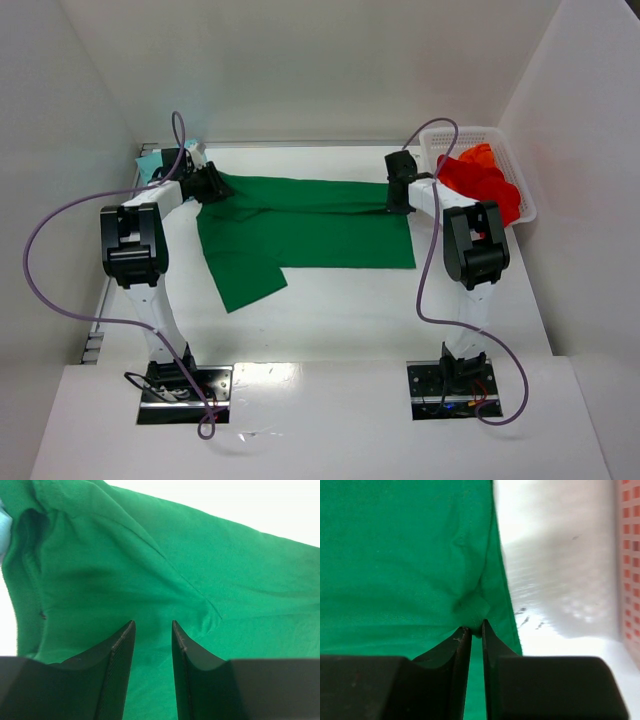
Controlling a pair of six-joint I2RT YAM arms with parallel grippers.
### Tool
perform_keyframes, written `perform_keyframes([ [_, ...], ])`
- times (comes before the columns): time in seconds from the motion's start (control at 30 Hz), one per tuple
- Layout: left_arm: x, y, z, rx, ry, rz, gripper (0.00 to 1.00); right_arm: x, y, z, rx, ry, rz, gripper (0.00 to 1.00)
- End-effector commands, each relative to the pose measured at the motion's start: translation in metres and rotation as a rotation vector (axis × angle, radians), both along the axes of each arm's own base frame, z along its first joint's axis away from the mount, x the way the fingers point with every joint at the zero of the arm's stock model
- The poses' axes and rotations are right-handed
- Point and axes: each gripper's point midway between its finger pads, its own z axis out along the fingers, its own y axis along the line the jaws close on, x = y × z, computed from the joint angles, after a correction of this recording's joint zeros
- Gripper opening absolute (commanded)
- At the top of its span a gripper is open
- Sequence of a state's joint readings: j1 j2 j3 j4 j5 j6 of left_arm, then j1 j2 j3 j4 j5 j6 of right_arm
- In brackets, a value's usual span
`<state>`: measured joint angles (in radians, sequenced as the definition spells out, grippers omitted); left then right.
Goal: Fold and stack the t-shirts
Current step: Fold the flattened tshirt in 1/3 of the way
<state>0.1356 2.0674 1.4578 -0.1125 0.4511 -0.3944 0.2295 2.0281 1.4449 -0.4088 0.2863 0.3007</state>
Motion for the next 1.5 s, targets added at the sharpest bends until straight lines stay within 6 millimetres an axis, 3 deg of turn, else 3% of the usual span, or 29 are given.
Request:
perform_keyframes([
  [0.0,0.005,0.000,0.006,0.003,-0.030,-0.027,0.42,0.013,-0.011,0.015,-0.098,-0.032,-0.014,0.22],
  [0.4,0.003,0.003,0.005,0.023,-0.024,-0.021,0.42,0.005,-0.014,0.007,-0.119,0.018,-0.003,0.48],
  [0.6,0.002,0.004,0.016,0.031,-0.036,-0.015,0.42,0.003,-0.011,0.042,-0.080,-0.042,-0.009,0.56],
  [0.73,0.000,0.003,0.045,0.038,-0.081,-0.027,0.48,-0.002,-0.001,0.075,-0.011,-0.103,0.021,0.61],
  [0.8,-0.001,0.003,0.059,0.042,-0.106,-0.027,0.57,-0.003,0.003,0.095,0.027,-0.157,0.028,0.66],
  [0.93,-0.010,0.009,0.104,0.091,-0.188,0.004,0.67,-0.012,0.015,0.111,0.098,-0.196,0.078,0.76],
  [1.13,-0.044,0.009,0.141,0.059,-0.226,0.099,0.78,-0.041,0.025,0.100,0.195,-0.182,0.090,0.89],
  [1.23,-0.072,0.006,0.131,0.023,-0.193,0.154,0.80,-0.061,0.030,0.077,0.245,-0.133,0.085,0.93],
  [1.3,-0.095,0.000,0.120,0.007,-0.149,0.167,0.82,-0.070,0.034,0.073,0.282,-0.119,0.085,0.96],
  [1.33,-0.098,0.002,0.124,0.015,-0.157,0.180,0.82,-0.075,0.035,0.067,0.288,-0.104,0.088,0.97],
  [1.37,-0.111,0.002,0.111,0.018,-0.111,0.198,0.82,-0.078,0.035,0.065,0.294,-0.102,0.081,0.99],
  [1.43,-0.130,-0.001,0.109,0.022,-0.087,0.214,0.83,-0.087,0.035,0.056,0.310,-0.077,0.060,0.99],
  [1.47,-0.140,-0.002,0.099,0.024,-0.054,0.229,0.83,-0.089,0.033,0.052,0.306,-0.071,0.045,0.99],
])
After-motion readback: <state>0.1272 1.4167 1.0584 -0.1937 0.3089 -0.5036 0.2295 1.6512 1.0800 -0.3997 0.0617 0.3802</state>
